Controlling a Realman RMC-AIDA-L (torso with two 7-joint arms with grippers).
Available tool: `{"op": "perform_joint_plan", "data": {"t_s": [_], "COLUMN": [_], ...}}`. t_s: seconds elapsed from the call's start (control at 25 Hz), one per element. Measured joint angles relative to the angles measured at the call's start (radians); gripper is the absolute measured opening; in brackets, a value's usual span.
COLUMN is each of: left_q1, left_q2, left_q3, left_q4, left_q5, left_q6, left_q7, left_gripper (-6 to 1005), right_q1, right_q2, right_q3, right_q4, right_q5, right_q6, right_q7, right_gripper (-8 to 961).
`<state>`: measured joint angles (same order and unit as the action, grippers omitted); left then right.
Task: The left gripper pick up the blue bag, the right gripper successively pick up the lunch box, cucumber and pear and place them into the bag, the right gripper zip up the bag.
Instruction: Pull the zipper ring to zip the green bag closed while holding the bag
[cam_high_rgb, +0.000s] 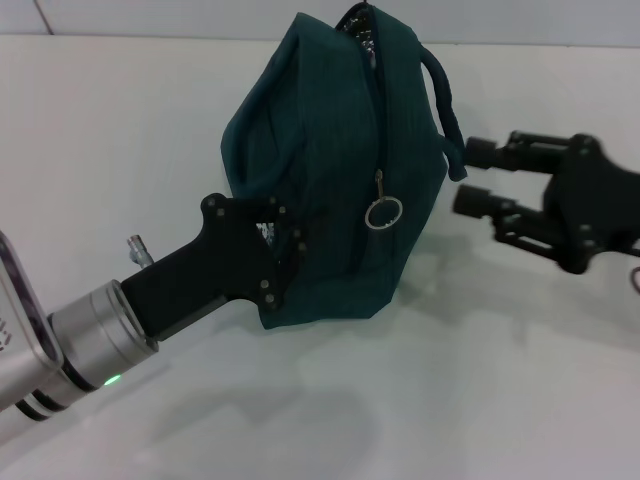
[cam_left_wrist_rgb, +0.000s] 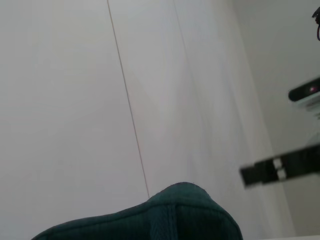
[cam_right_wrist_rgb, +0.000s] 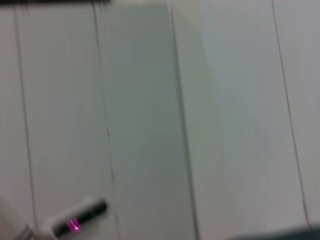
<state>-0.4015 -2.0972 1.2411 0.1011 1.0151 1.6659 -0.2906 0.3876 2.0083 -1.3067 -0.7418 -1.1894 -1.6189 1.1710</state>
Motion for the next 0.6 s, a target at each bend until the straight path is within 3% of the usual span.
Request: {"op": "perform_joint_plan", "data": {"t_s": [0.28,0.6], "left_q1": [0.001,0.012], "left_q2": [-0.001,-0.001], "left_q3": [0.0,0.0], "left_q4": [0.0,0.0], "left_q5": [-0.001,0.001], "left_q6": [0.0,0.007], "left_q7": [0.001,0.002], "left_gripper": [55,55], "right_q1": [0.045,0.047], "right_q2": [0.001,0.002], "right_q3": [0.156,0.164], "right_q4": [0.115,0.122], "right_q5": [0.002,0.002], "right_q6": [-0.26,-0.294], "right_q7": [-0.001,-0.002], "right_gripper": [438,437]}}
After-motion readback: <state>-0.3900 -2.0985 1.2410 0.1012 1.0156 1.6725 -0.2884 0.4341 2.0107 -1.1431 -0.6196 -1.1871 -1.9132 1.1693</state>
